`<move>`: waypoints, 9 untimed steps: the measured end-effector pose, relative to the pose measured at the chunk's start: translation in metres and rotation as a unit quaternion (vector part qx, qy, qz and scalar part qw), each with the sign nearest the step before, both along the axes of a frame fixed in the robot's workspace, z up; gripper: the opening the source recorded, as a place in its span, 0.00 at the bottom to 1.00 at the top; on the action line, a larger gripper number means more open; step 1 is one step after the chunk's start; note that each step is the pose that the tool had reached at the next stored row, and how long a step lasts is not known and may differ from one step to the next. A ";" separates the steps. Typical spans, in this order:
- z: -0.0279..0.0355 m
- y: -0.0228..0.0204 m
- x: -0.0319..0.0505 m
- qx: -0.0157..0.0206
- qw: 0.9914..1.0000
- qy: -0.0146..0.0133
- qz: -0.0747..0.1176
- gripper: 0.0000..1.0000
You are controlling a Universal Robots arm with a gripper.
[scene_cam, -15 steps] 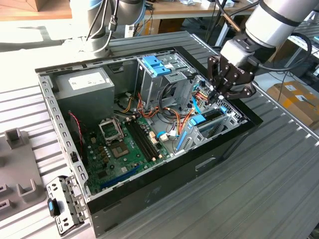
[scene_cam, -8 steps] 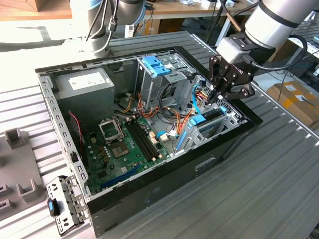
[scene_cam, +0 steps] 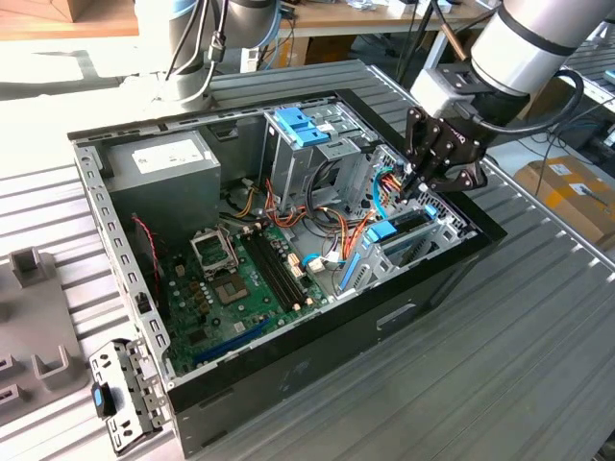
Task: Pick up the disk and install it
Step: 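Insert the first disk wire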
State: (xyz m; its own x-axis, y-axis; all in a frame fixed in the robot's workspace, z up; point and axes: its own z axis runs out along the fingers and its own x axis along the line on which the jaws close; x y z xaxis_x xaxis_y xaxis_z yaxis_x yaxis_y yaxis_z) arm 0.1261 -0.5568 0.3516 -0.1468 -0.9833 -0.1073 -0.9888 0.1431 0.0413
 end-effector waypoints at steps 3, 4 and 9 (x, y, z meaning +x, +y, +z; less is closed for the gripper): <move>-0.0010 0.0000 0.0000 0.000 0.999 0.000 -0.035 0.17; -0.0012 0.0000 0.0000 0.000 0.999 0.000 -0.041 0.17; -0.0025 0.0000 0.0000 0.000 0.997 0.000 -0.082 0.17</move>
